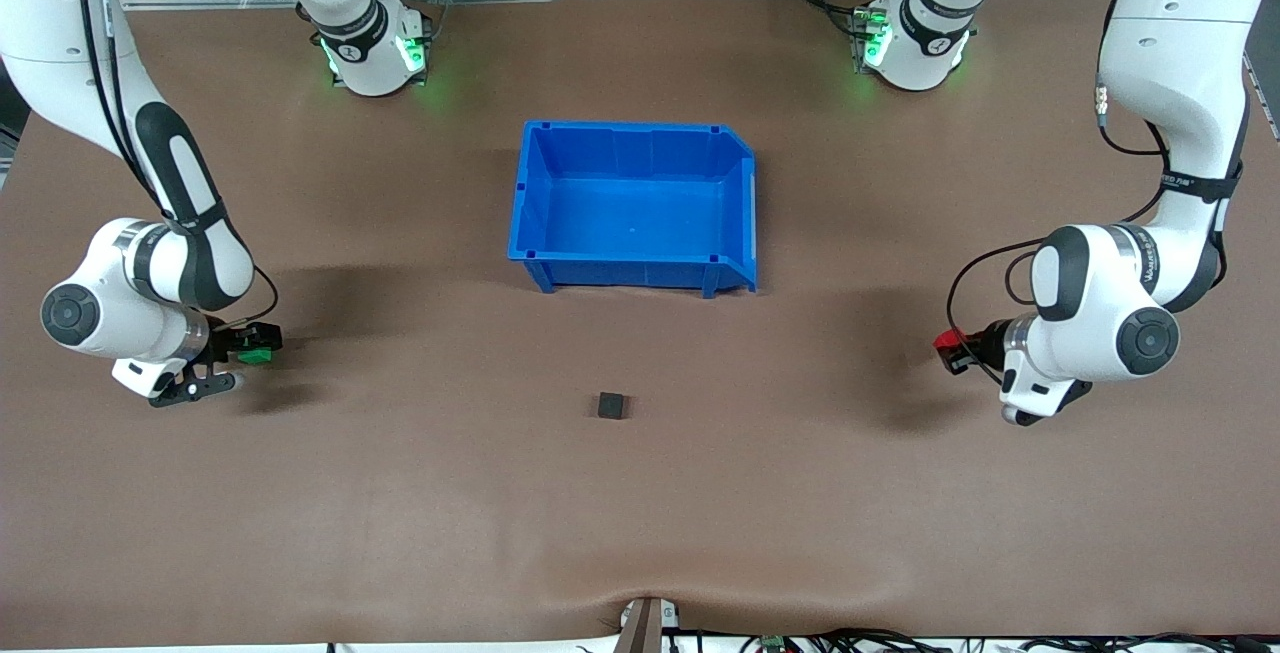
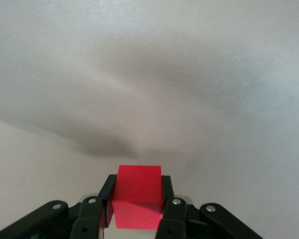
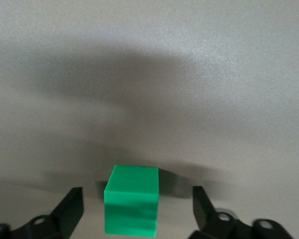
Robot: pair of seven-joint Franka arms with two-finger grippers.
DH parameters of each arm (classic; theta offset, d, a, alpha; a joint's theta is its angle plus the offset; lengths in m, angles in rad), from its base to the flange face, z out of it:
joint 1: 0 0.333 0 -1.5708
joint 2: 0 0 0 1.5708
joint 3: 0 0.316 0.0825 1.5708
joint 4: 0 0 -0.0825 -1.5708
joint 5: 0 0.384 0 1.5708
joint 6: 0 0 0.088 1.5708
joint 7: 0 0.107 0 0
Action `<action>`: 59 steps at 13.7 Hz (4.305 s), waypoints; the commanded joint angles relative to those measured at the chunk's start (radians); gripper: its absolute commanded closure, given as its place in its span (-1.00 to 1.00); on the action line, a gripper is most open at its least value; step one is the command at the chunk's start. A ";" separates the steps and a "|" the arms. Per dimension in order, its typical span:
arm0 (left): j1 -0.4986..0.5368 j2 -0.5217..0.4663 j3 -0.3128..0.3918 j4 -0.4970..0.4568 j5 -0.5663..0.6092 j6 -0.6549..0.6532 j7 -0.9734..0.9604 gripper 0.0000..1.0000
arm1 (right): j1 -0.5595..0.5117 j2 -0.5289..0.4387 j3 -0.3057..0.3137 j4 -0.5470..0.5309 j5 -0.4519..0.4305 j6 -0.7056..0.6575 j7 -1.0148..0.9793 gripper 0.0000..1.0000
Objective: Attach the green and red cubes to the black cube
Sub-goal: 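Lift the green cube with the right gripper while the left gripper lifts red, then place the red cube against the black cube with the left gripper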
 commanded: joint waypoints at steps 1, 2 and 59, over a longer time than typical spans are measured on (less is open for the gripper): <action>0.000 0.030 -0.002 0.048 -0.080 -0.008 -0.050 1.00 | -0.005 -0.024 0.004 -0.018 0.000 -0.020 0.011 0.99; -0.003 0.030 -0.002 0.063 -0.089 -0.008 -0.050 1.00 | -0.007 -0.027 0.006 -0.018 0.000 -0.025 0.010 1.00; -0.606 0.512 -0.031 0.586 -0.350 0.477 -1.298 1.00 | 0.475 0.206 0.142 0.700 -0.106 -0.402 -0.481 1.00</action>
